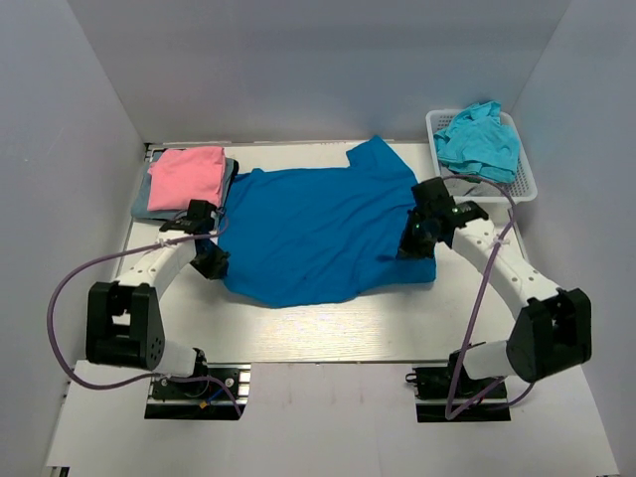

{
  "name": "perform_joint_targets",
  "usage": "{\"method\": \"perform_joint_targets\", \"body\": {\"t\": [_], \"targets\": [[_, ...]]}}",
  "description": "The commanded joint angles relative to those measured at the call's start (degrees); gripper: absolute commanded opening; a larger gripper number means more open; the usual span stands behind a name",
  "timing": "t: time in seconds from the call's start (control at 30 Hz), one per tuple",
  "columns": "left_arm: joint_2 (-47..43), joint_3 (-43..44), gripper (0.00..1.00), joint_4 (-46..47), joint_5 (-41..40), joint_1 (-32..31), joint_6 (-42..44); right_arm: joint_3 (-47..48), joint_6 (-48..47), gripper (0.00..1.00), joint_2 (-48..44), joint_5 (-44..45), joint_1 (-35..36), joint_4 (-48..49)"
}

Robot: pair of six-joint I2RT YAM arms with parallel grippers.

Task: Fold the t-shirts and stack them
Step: Fold the flattened tshirt in 1/3 of the way

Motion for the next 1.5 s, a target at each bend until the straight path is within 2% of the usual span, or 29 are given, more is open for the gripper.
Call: {"method": "perform_joint_targets", "body": {"t": [0.0, 0.17, 0.3, 0.5, 0.63, 0.93, 0.97, 1.0, 1.03, 1.07, 1.1, 1.13, 1.2, 1.27, 1.47], "targets": [[2.0, 5.2, 0.0, -2.4, -1.1, 0.8, 0.5, 6.2, -4.4, 0.0, 2.9, 1.4, -2.2, -1.1], [5.0, 9.0, 0.0, -2.9, -1.7, 1.8, 1.0, 12.7, -9.4, 0.0, 7.4, 1.2, -4.5, -0.1], [8.1, 12.4, 0.0, -3.9, -1.7, 3.0, 1.5, 15.6, -12.5, 0.0, 8.7, 0.8, -5.8, 5.1], [12.2, 16.2, 0.0, -2.8, 0.1, 4.9, 2.6, 18.3, -16.7, 0.0, 11.9, 0.3, -7.0, 8.5], [16.2, 20.5, 0.0, -2.3, 0.6, 6.0, 3.1, 18.9, -18.3, 0.0, 13.0, -1.7, -7.7, 14.3], [26.3, 28.3, 0.0, -3.5, 2.7, 8.2, 3.4, 25.3, -21.4, 0.0, 22.8, 1.9, -10.2, 14.1], [26.8, 29.0, 0.02, -4.1, 2.7, 8.8, 3.4, 25.7, -21.8, 0.0, 23.4, 1.6, -10.5, 14.5], [26.8, 29.0, 0.21, -4.6, 3.7, 8.8, 3.4, 26.8, -23.2, 0.05, 25.7, 1.5, -10.7, 14.9], [27.5, 29.5, 0.45, -4.7, 3.7, 9.4, 3.4, 27.7, -24.0, 0.12, 26.6, 1.3, -10.6, 15.8], [27.6, 29.5, 0.83, -4.7, 4.5, 9.4, 3.4, 28.4, -24.6, 0.34, 28.1, 1.0, -10.9, 15.9], [27.6, 29.5, 1.0, -5.2, 4.5, 9.4, 3.4, 30.6, -24.8, 0.45, 30.0, 0.8, -10.9, 15.2], [26.9, 30.1, 1.0, -5.8, 4.5, 9.4, 3.9, 34.9, -25.2, 0.68, 32.7, 0.4, -11.0, 12.7], [25.9, 31.5, 1.0, -7.2, 3.8, 9.4, 3.9, 38.8, -25.3, 0.76, 33.5, 0.3, -10.9, 10.2], [23.7, 32.2, 1.0, -8.1, 3.3, 9.4, 4.5, 40.0, -25.5, 0.9, 34.1, -1.7, -10.8, 8.9], [17.6, 32.4, 1.0, -8.1, 5.4, 8.1, 9.0, 28.3, -24.2, 0.9, 25.2, -7.3, -10.5, 12.9]]}}
